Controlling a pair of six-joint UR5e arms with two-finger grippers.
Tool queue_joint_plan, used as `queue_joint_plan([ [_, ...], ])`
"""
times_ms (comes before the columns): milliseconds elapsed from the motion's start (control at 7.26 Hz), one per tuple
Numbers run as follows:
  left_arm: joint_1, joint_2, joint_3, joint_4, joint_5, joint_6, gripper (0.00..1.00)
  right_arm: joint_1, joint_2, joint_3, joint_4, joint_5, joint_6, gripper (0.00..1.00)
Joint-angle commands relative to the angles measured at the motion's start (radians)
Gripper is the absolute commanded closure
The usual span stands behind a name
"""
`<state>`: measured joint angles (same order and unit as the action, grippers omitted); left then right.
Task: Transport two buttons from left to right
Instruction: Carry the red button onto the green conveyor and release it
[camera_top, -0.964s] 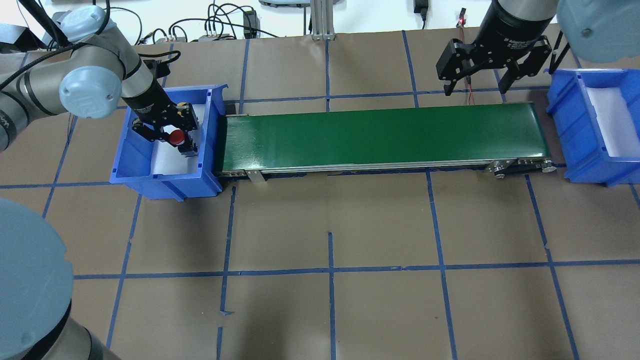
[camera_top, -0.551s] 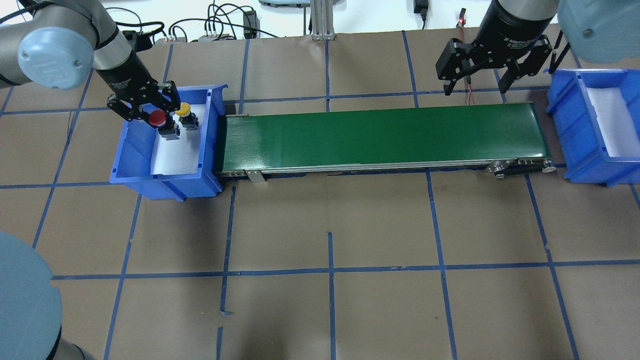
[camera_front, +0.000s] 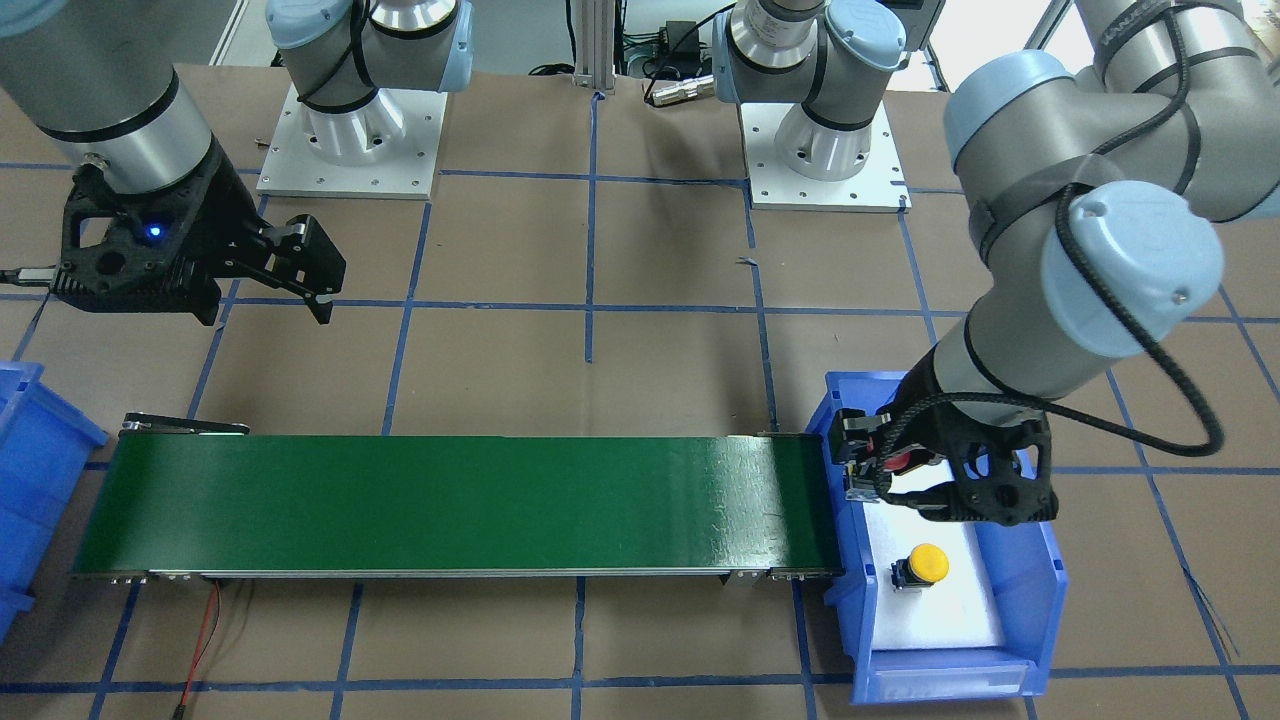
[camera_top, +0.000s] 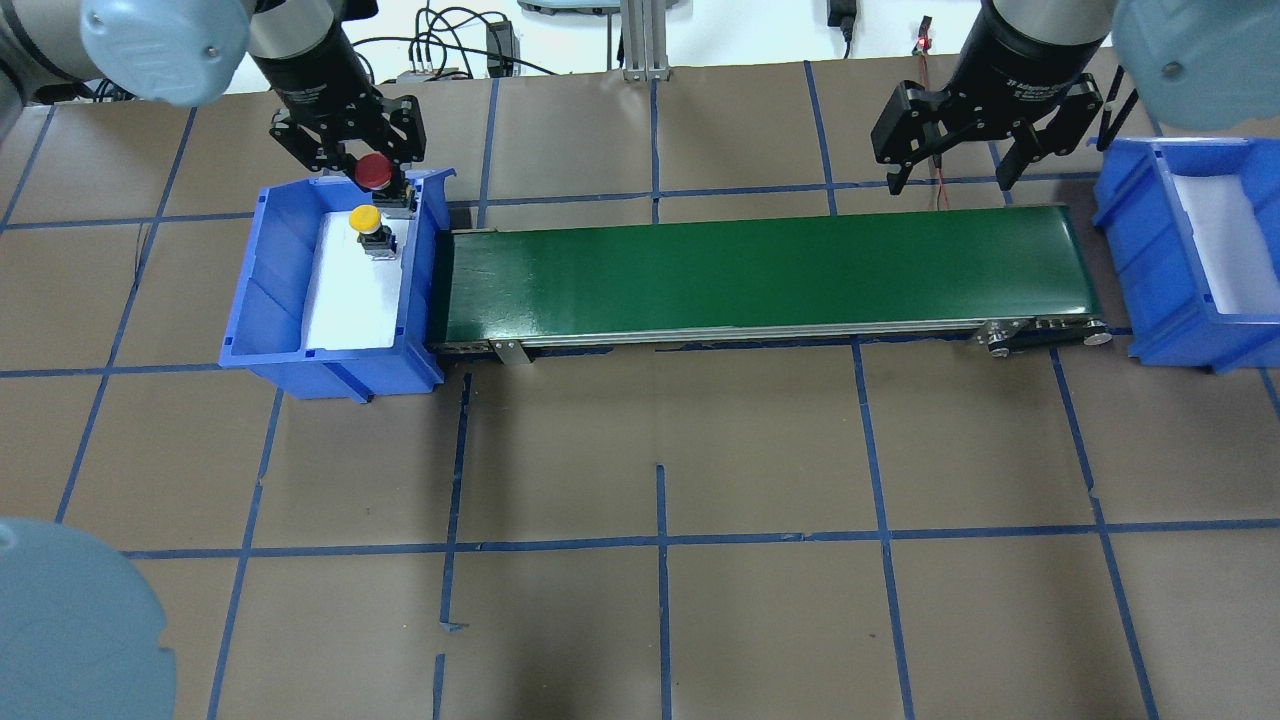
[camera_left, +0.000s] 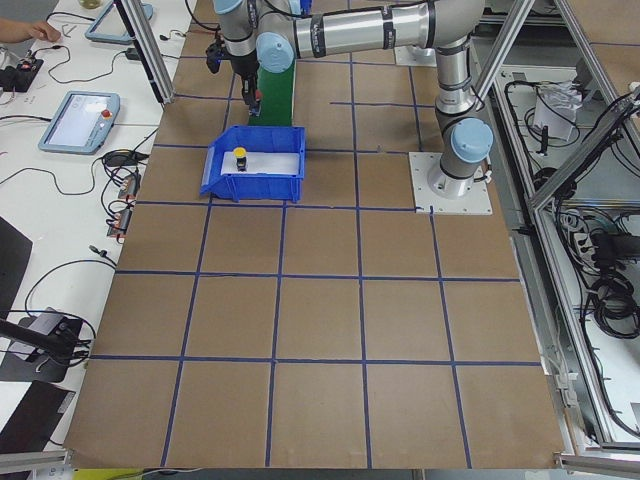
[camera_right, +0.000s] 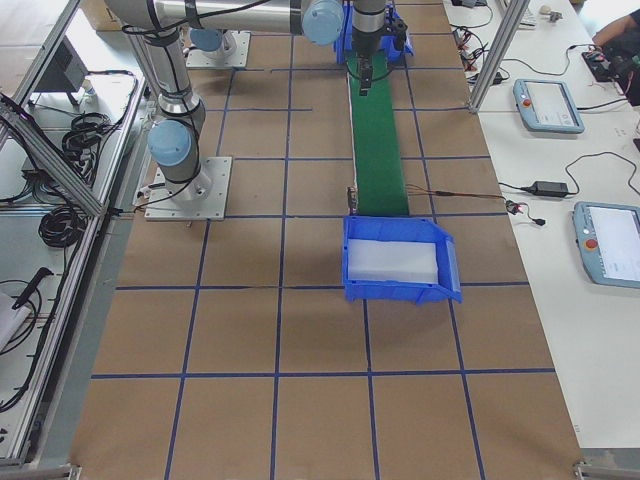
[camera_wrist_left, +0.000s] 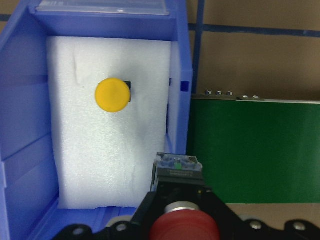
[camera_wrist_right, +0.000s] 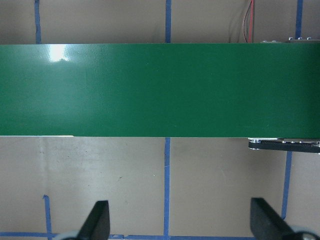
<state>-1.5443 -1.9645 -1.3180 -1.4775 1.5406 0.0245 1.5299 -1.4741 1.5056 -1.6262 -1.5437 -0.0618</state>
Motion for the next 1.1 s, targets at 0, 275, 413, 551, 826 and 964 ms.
queue_joint_plan([
  [0, -0.063, -0.063, 0.002, 0.057, 0.000, -0.079, 0.67, -0.011, 0.001, 0.001, 0.002, -0.003, -0.020, 0.00],
  [275, -0.112, -0.129, -0.010, 0.123, 0.007, -0.100, 0.66, -0.022, 0.000, -0.001, 0.026, -0.006, -0.026, 0.00],
  [413, -0.114, -0.137, -0.015, 0.128, 0.001, -0.118, 0.66, -0.022, 0.000, -0.001, 0.026, -0.003, -0.027, 0.00],
  [551, -0.115, -0.145, -0.026, 0.128, 0.001, -0.142, 0.65, -0.022, 0.000, -0.001, 0.026, -0.001, -0.027, 0.00],
  [826, -0.116, -0.137, -0.059, 0.128, 0.000, -0.161, 0.65, -0.016, -0.002, -0.001, 0.026, 0.000, -0.027, 0.00],
  [964, -0.116, -0.136, -0.063, 0.129, -0.005, -0.166, 0.61, -0.014, -0.002, 0.001, 0.026, 0.002, -0.027, 0.00],
])
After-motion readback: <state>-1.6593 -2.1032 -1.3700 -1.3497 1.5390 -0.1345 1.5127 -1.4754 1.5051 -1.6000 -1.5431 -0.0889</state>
